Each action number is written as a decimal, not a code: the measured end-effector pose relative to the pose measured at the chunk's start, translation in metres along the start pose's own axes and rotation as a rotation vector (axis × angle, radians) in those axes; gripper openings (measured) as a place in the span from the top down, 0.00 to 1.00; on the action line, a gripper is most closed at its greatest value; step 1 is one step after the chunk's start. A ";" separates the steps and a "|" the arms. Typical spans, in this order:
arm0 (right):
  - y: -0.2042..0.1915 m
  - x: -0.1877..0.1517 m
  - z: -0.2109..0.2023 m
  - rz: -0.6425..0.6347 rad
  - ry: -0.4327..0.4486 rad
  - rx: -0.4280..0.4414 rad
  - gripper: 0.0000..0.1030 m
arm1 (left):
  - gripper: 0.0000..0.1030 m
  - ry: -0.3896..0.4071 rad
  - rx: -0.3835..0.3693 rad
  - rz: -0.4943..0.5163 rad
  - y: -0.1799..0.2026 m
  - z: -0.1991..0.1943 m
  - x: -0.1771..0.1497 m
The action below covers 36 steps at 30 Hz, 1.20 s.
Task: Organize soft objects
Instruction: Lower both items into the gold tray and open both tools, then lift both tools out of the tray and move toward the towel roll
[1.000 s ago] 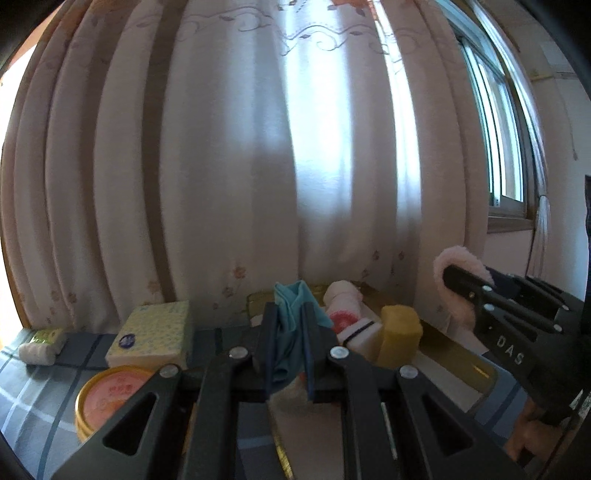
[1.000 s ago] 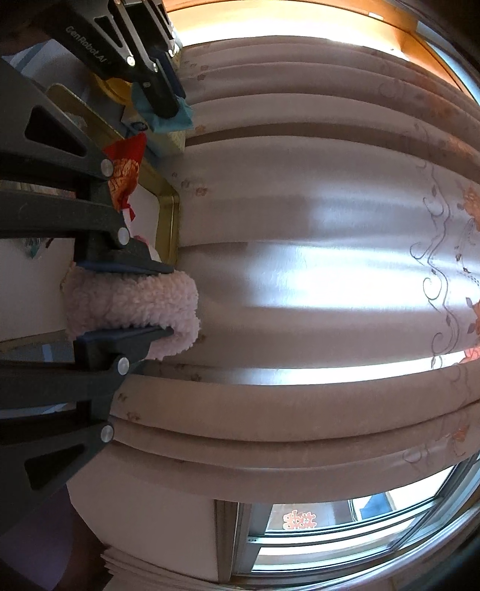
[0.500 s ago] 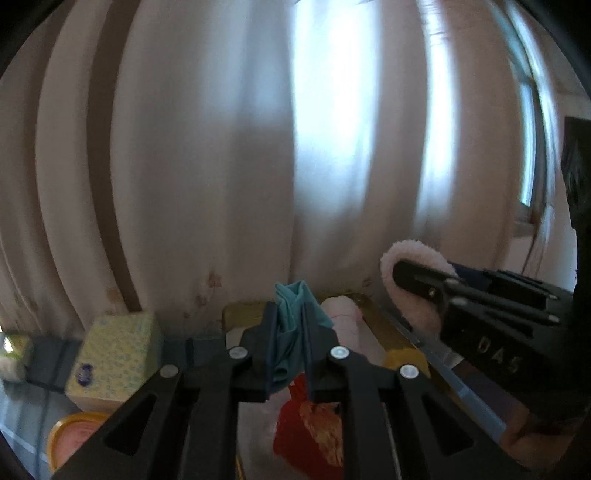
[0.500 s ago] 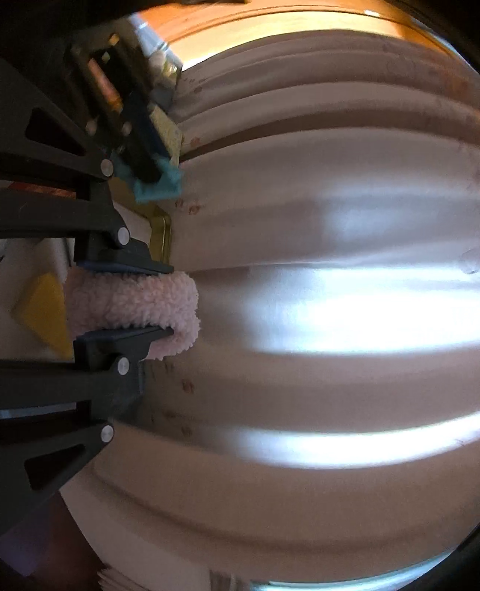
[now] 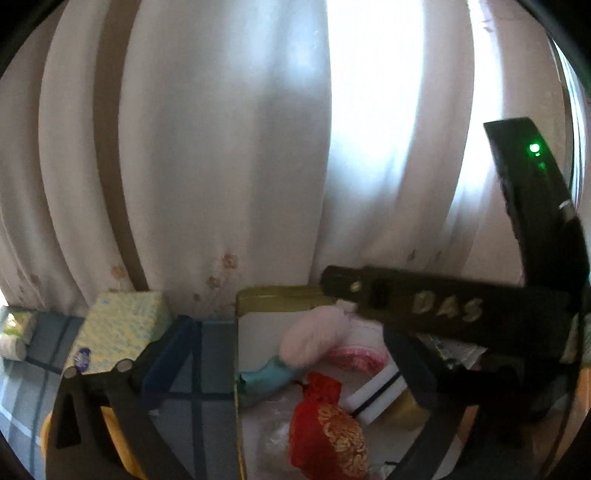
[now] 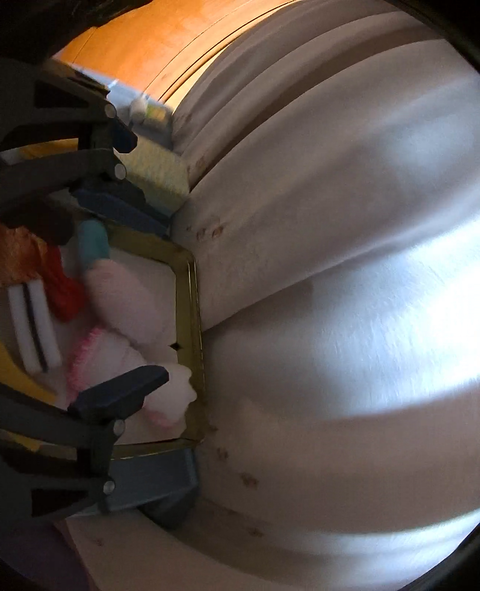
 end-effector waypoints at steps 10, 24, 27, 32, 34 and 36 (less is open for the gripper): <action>-0.020 -0.049 -0.098 -0.041 0.424 -0.116 0.16 | 0.00 0.127 0.066 0.072 -0.009 -0.050 -0.019; -0.071 -0.125 -0.132 -0.269 0.865 -0.488 0.01 | 0.00 0.358 0.205 0.141 -0.032 -0.083 -0.041; -0.075 -0.129 -0.131 -0.286 0.879 -0.493 0.01 | 0.00 0.364 0.209 0.139 -0.034 -0.084 -0.043; -0.084 -0.133 -0.134 -0.313 0.890 -0.471 0.01 | 0.00 0.361 0.210 0.122 -0.038 -0.086 -0.043; -0.088 -0.134 -0.132 -0.332 0.885 -0.473 0.01 | 0.00 0.350 0.216 0.127 -0.037 -0.085 -0.044; -0.090 -0.133 -0.129 -0.346 0.871 -0.472 0.01 | 0.00 0.334 0.216 0.136 -0.036 -0.083 -0.044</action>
Point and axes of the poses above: each gripper's, at about its wrist camera, not at the fingertips, and z roughly the way its jaws point, y to its right, x to its top, the point moved 2 cm from there along z, roughly the way its jaws point, and after that the axes turned 5 degrees about y, right-handed, at the moved point
